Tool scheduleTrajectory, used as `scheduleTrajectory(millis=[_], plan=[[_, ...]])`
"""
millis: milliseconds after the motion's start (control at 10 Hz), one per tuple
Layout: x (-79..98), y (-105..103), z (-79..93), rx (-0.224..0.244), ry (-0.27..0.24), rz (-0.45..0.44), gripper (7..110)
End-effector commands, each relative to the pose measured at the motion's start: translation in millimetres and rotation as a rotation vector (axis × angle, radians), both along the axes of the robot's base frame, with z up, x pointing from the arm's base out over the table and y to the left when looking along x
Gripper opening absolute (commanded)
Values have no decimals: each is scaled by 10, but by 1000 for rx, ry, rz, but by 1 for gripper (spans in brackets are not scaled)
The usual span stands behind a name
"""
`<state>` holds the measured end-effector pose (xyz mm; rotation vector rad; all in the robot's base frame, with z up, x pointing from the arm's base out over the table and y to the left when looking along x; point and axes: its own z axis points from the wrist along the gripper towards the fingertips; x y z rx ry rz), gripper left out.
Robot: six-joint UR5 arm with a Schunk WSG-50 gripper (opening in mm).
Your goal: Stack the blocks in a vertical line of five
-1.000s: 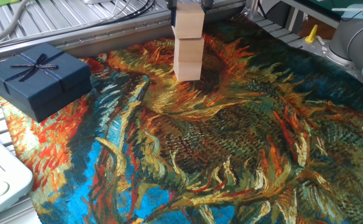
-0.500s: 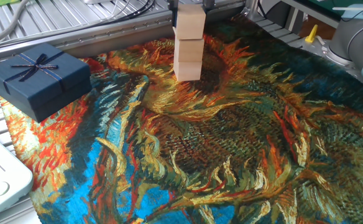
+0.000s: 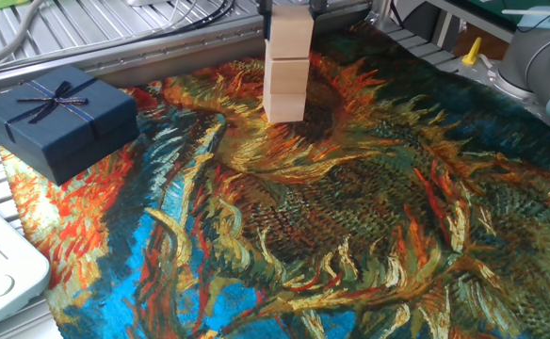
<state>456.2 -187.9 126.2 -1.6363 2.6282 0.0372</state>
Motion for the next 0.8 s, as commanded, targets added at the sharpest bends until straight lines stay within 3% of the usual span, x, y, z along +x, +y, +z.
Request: scheduleTrajectory(millis=[0,700], plan=[[10,17,-6,15,-7,-11,22],[16,34,-27,27,-7,-11,22]])
